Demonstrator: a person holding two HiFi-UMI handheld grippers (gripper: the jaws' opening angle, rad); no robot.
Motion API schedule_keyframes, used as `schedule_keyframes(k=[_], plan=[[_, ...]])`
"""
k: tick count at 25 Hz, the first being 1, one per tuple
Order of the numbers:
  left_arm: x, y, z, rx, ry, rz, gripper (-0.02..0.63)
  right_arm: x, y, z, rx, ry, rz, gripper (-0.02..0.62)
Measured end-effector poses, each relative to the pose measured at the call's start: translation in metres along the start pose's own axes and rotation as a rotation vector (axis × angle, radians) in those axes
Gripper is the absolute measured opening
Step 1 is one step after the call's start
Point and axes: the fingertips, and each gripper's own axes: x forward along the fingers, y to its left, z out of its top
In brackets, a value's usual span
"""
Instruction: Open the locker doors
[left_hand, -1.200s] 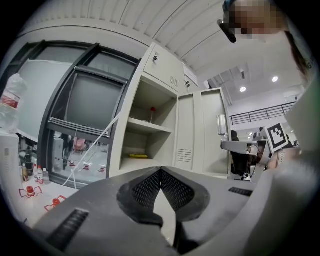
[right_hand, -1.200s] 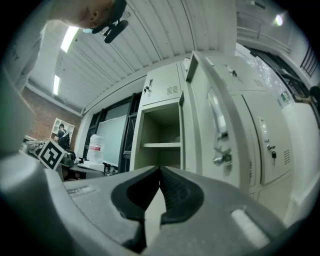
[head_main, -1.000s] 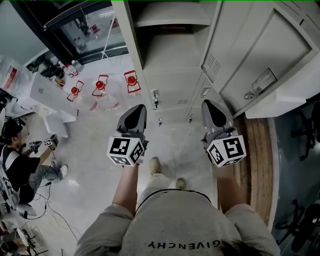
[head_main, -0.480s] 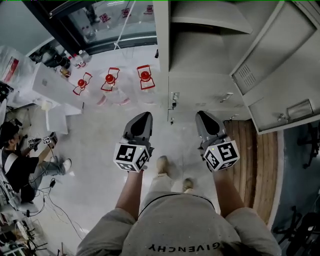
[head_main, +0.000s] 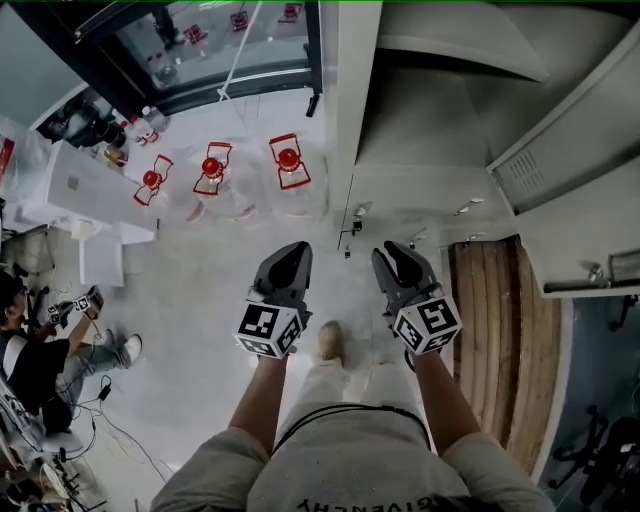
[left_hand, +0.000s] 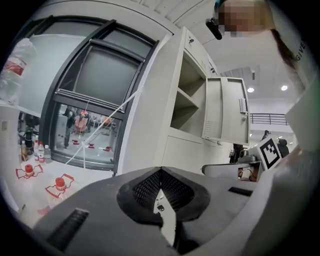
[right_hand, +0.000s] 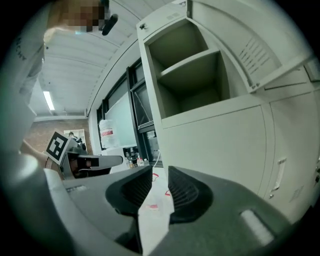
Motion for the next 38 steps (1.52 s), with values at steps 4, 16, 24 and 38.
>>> schedule_keyframes(k=[4,16,24,38], plan=[[0.022,0.005,-0.023,-0.013,0.015,-0.022,-0.002,0.024,-0.006,-0.026,-0.008,0.040,0.023,0.113],[0.074,0.017,-0.095,-0.048,0.032,-0.023,-0.002,0.097,-0.045,-0.103,-0.011,0.098,0.024,0.158],[0.077,0.024,-0.117,-0.073,0.030,-0.016,-0.002,0.131,-0.055,-0.111,-0.051,0.078,-0.012,0.181],[0.061,0.033,-0.130,-0.086,0.039,-0.003,-0.002,0.131,-0.045,-0.113,-0.084,0.062,0.039,0.178]])
